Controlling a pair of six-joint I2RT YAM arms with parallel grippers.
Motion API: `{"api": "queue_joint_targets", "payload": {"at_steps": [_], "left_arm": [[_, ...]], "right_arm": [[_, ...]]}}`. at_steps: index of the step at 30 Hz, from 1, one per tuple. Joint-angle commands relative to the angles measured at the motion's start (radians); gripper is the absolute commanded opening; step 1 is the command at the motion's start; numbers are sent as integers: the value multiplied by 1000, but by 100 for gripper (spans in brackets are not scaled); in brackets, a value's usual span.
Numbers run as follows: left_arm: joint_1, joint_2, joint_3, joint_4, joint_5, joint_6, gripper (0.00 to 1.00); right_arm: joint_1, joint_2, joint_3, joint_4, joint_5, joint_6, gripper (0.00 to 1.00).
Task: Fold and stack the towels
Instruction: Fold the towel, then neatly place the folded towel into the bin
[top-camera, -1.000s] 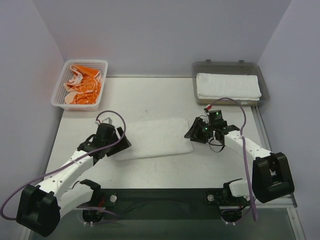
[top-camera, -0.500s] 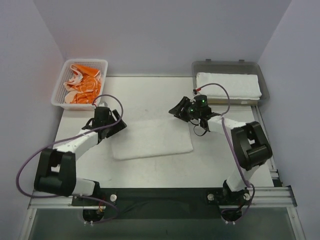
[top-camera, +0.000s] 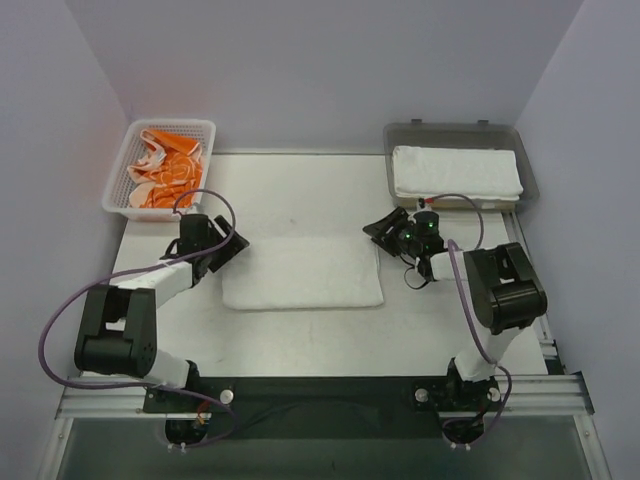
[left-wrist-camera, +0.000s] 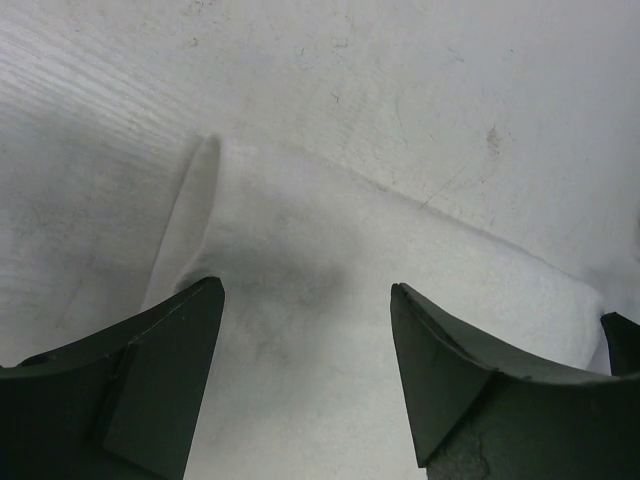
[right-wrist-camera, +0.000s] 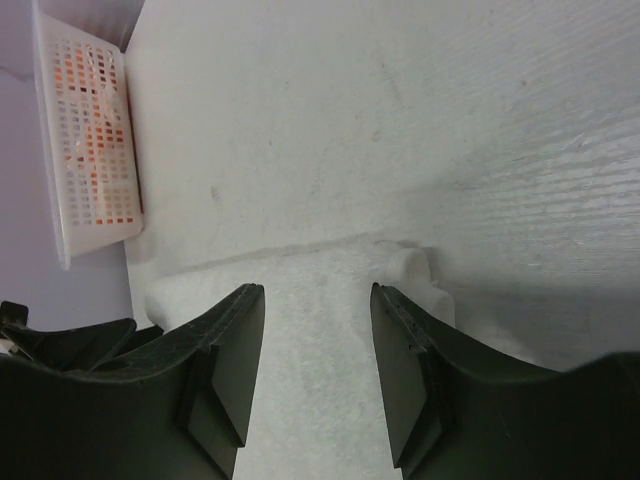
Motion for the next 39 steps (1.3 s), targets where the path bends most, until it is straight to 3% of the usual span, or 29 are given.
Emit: {"api": "queue_joint_targets", "payload": {"at_steps": [1, 7, 11, 16, 20, 26, 29, 31, 35, 36, 39], "left_arm": [[15, -124, 19, -55, 1, 33, 79], [-17, -333, -35, -182, -18, 12, 77], [-98, -442, -160, -230, -71, -46, 71], [-135, -461, -357, -198, -190, -132, 65], [-80, -434, -373, -243, -218, -155, 60], [-64, -540, -229, -429, -316, -79, 65], [-66, -565, -121, -484, -344, 18, 83], [-80, -554, -67, -504, -336, 108, 97], [-227, -523, 80, -576, -417, 228, 97], [-276, -514, 113, -596, -442, 248, 97], [-451, -447, 210, -642, -511, 277, 98]], "right_arm": [[-13, -153, -4, -84, 20, -72, 47], [22, -315, -72, -165, -18, -41, 47], [65, -361, -180, -135, -46, 9, 47], [76, -352, -340, -34, -40, 77, 47], [21, -404, -397, -85, -49, 57, 47], [-41, -703, -275, -646, 92, -188, 48], [-70, -803, -180, -869, 167, -315, 51], [-84, -846, -132, -1010, 193, -383, 60], [-108, -902, -49, -1165, 229, -452, 82], [-133, -909, -35, -1194, 211, -452, 99], [-150, -955, 0, -1271, 188, -455, 100]]}}
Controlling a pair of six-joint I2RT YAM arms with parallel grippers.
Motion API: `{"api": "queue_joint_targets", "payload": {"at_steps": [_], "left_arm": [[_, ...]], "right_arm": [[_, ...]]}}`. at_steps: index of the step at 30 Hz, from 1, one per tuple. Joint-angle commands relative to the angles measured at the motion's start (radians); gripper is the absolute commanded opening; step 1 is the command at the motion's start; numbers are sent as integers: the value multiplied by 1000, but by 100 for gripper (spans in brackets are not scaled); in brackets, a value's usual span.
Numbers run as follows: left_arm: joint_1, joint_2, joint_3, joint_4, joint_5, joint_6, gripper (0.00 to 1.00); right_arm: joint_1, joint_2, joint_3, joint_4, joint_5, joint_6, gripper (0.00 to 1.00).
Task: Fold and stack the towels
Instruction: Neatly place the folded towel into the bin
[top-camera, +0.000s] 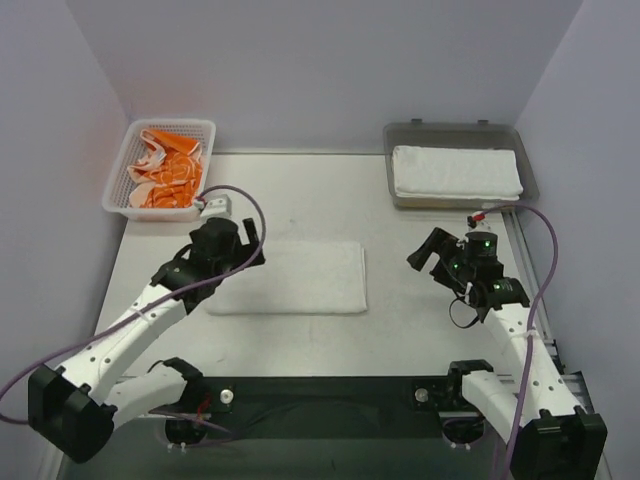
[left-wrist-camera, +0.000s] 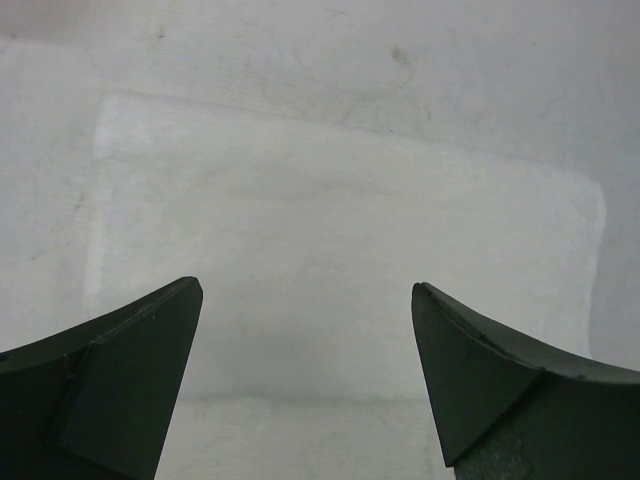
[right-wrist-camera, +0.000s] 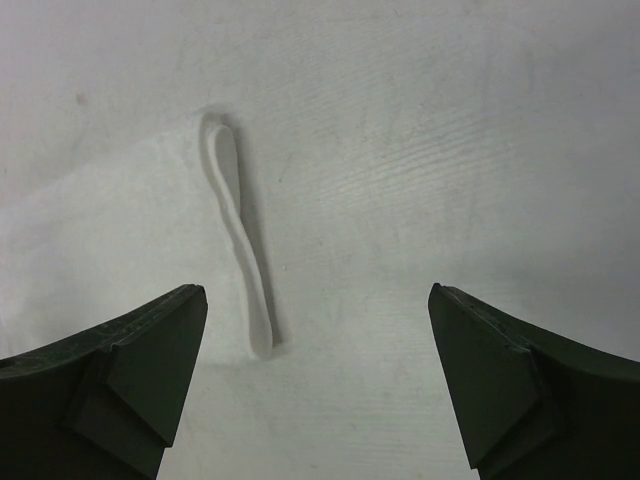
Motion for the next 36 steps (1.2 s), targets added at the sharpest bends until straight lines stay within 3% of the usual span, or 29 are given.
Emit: {"api": "queue_joint_targets", "payload": {"at_steps": [1, 8, 12, 21, 29, 36], "left_arm": [[-207, 71, 136, -117, -143, 97, 97], [-542, 358, 395, -203, -290, 80, 97], [-649, 583, 554, -251, -338, 92, 98], [-714, 925, 798, -298, -278, 83, 97], [-740, 1124, 1011, -318, -289, 68, 97], [-742, 1225, 1002, -353, -290, 3, 95]], "right_arm": [[-15, -46, 56, -212, 11, -38, 100], [-28, -149, 103, -333, 139, -16, 100], [-37, -174, 117, -404, 196, 14, 100], [-40, -221, 56, -419, 230, 42, 100], [-42, -244, 22, -418, 284, 42, 100], [-42, -257, 1, -418, 305, 48, 100]]}}
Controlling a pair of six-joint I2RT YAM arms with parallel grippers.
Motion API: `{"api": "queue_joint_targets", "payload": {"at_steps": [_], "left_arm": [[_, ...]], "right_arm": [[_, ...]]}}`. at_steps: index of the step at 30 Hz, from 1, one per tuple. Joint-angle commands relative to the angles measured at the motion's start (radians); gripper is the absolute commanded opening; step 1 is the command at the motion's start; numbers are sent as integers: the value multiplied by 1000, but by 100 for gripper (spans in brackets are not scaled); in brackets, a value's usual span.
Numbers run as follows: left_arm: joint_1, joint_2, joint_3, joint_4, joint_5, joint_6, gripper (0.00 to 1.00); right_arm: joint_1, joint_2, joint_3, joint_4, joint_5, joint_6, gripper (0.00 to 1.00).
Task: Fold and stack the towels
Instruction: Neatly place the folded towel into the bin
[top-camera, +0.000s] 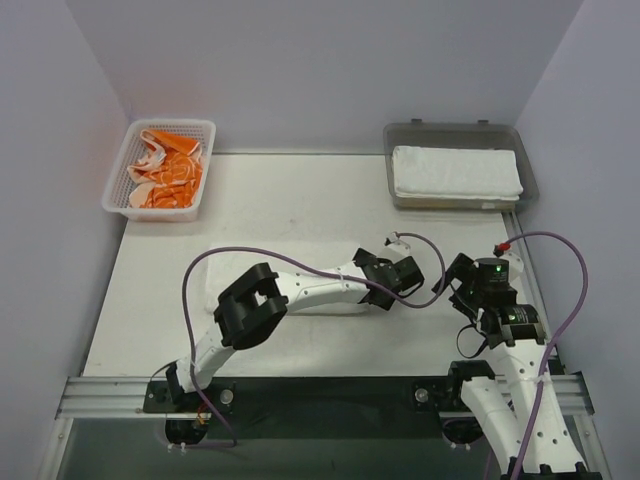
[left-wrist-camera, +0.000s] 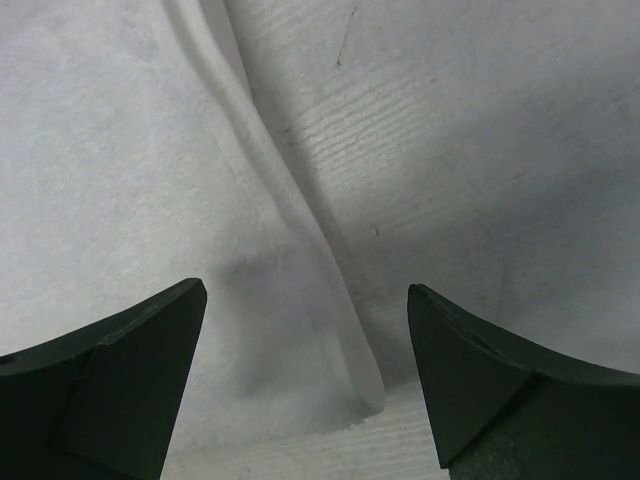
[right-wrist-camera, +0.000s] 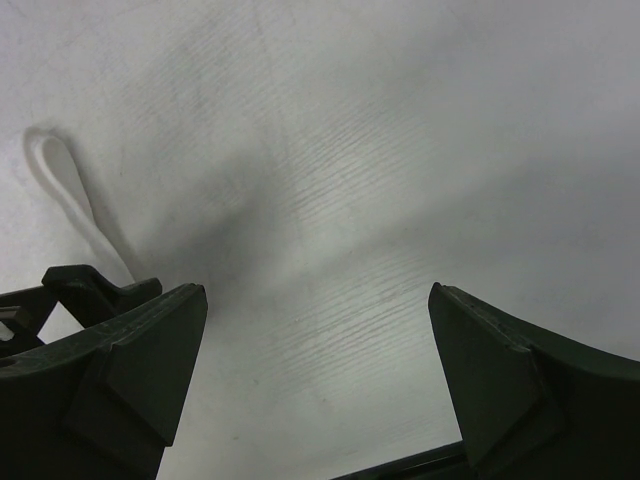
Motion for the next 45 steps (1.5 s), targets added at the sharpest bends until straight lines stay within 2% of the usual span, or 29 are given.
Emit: {"api": "queue_joint_targets", "payload": {"at_steps": [1, 4, 7, 8, 10, 11, 12, 14, 20, 24, 26, 33, 36, 39, 41, 44, 45], "left_arm": [[-6, 31, -9, -44, -8, -46, 92], [-17, 41, -65, -55, -5, -64, 86], [-21, 48, -119, -67, 12, -81, 73], [-21, 51, -131, -72, 12, -92, 59], [-20, 54, -162, -72, 9, -92, 49], [-20, 54, -170, -70, 9, -88, 39], [-17, 56, -176, -70, 10, -81, 15], [-8, 50, -187, -69, 16, -80, 0], [18, -70, -291, 31, 38, -34, 0], [31, -204, -412, 135, 70, -19, 0], [37, -238, -450, 169, 82, -23, 0], [71, -341, -564, 218, 132, -29, 0], [72, -375, -576, 240, 156, -31, 0], [74, -392, -572, 238, 155, -23, 0], [78, -398, -569, 240, 161, -22, 0], [84, -409, -561, 241, 164, -26, 0], [86, -415, -558, 241, 167, -26, 0]], "right_arm": [[-3, -12, -5, -4, 28, 6, 100], [-3, -14, -8, -3, 31, 12, 100], [-1, -14, -12, 2, 25, 16, 100], [-3, -13, -12, 3, 24, 16, 100], [-3, -9, -17, 10, 18, 18, 100], [-3, -6, -18, 14, 13, 18, 100], [-3, -3, -21, 26, 10, 19, 100], [-3, 4, -37, 51, -25, 19, 100], [-3, 113, -107, 250, -255, 61, 100], [-3, 242, -141, 472, -404, 116, 100], [-7, 324, -144, 529, -485, 134, 100], [-20, 467, -189, 836, -628, 259, 100], [-3, 602, -189, 1006, -707, 325, 100], [43, 730, -173, 1124, -719, 365, 100], [118, 808, -138, 1142, -693, 374, 100], [195, 915, -135, 1246, -665, 455, 100], [209, 944, -139, 1328, -659, 513, 100]]}}
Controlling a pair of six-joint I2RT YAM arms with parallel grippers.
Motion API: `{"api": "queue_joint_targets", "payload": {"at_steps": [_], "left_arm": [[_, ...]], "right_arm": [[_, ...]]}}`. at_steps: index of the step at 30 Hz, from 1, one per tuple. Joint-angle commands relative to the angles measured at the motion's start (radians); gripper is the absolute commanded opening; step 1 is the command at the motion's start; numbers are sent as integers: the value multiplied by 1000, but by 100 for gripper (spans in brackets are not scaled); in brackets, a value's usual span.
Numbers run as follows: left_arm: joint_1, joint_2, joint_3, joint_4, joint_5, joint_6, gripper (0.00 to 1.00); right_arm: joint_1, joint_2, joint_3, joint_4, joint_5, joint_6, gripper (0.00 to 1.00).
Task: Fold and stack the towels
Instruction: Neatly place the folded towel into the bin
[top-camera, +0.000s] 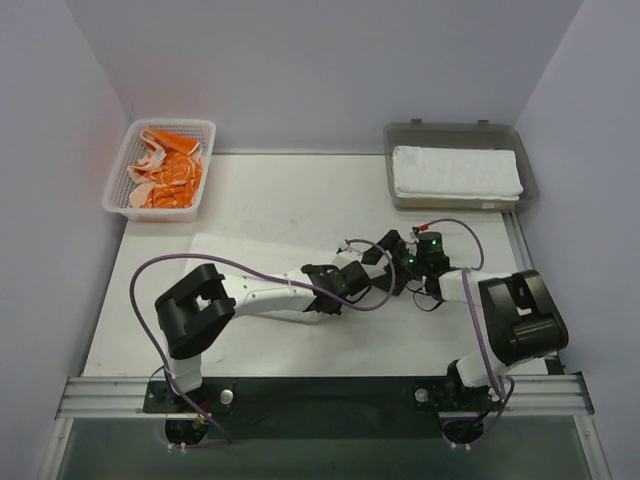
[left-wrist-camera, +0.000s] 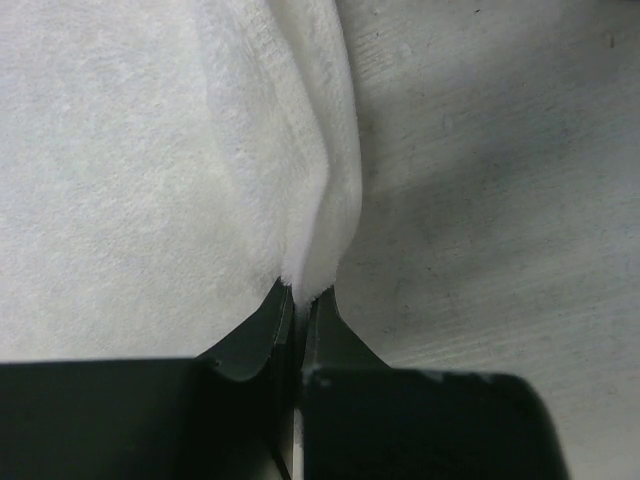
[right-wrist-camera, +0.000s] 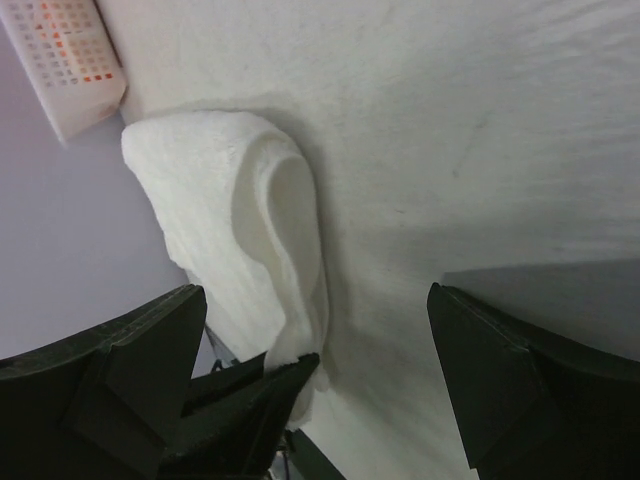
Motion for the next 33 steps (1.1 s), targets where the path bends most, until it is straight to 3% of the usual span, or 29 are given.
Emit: {"api": "queue_joint_targets", "payload": {"at_steps": [1, 3, 7, 12, 22, 29, 33], "left_arm": [[8, -59, 14, 33, 25, -3, 0], [10, -67, 18, 33, 28, -3, 0], [13, -77, 23, 38, 33, -1, 0], [22, -94, 20, 49, 38, -3, 0], [33, -110, 29, 61, 45, -3, 0], [36, -117, 26, 64, 51, -7, 0], [36, -120, 27, 66, 61, -18, 0]], "right_arm": [[69, 103, 13, 227, 17, 141, 100], [108, 166, 6, 299, 49, 184, 100], [181, 208, 3, 278, 134, 223, 99], [267, 170, 9, 104, 252, 212, 99], [363, 228, 32, 66, 264, 308, 100], [409, 280, 13, 179, 287, 394, 99], [408, 318, 15, 245, 289, 408, 91]]}}
